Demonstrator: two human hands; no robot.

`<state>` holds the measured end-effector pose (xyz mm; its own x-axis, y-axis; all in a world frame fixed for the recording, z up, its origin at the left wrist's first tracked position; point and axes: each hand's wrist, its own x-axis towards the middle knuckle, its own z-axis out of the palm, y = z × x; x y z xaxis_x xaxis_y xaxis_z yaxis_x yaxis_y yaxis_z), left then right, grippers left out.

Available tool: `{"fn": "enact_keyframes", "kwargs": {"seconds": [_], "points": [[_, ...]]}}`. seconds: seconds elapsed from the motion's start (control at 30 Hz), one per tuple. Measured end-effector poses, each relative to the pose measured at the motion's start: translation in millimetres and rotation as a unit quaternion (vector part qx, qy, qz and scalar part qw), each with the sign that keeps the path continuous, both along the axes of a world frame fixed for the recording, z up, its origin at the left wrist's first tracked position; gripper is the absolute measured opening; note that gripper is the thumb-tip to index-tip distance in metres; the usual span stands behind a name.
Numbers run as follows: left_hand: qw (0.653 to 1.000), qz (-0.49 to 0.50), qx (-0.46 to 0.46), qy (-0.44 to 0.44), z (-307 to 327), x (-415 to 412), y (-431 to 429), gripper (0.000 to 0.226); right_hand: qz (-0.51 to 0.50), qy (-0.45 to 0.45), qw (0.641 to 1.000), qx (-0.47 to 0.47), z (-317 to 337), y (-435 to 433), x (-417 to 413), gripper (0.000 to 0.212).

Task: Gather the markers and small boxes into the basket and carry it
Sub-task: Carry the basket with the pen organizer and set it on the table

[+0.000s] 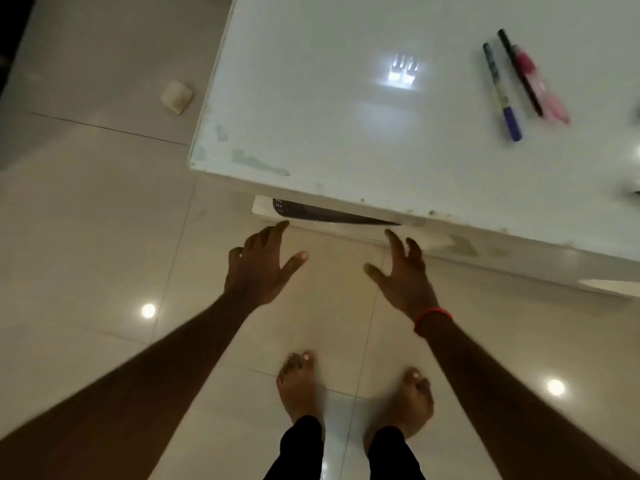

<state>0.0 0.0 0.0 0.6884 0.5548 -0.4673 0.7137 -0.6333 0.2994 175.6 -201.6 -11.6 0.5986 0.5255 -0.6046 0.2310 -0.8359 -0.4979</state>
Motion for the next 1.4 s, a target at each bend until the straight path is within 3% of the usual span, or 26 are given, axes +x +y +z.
{"fn": "enact_keyframes", "kwargs": {"seconds": [0.3, 0.47, 0.57, 0.93, 1.1, 1.13, 1.23, 1.4], "points": [[0.999, 0.016, 0.03, 0.018, -96.7, 12.9, 54.9, 0.077, -0.151, -0.027, 0.988, 0.0, -108.1, 19.8, 47.8, 0.071], [1.0, 0.007, 0.018, 0.015, -133.4, 32.1, 63.2, 0.072, -0.151, -0.038, 0.986, 0.052, -140.7, 21.9, 61.9, 0.06], [1.0, 0.025, 0.013, -0.01, -148.3, 37.9, 65.8, 0.069, -0.163, -0.062, 0.98, 0.096, -148.0, 26.3, 67.7, 0.038], [0.998, 0.018, -0.009, -0.058, -144.6, 4.2, 58.6, 0.057, -0.232, -0.074, 0.969, 0.035, -142.6, 19.4, 57.8, 0.018], [0.995, 0.053, -0.022, -0.081, -128.3, -29.7, 38.1, 0.033, -0.213, -0.067, 0.974, 0.023, -126.4, 0.3, 27.4, 0.009], [0.995, 0.059, -0.022, -0.079, -122.0, -35.9, 32.2, 0.032, -0.209, -0.06, 0.976, 0.02, -121.8, -4.3, 18.7, 0.009], [0.996, 0.052, -0.035, -0.059, -97.0, -59.4, 13.5, 0.034, -0.229, -0.032, 0.973, 0.0, -99.7, -20.0, -12.1, 0.038], [0.996, 0.063, -0.064, 0.002, -49.3, -114.1, -12.6, 0.042, -0.213, 0.001, 0.977, -0.026, -45.2, -48.7, -60.5, 0.045]]}}
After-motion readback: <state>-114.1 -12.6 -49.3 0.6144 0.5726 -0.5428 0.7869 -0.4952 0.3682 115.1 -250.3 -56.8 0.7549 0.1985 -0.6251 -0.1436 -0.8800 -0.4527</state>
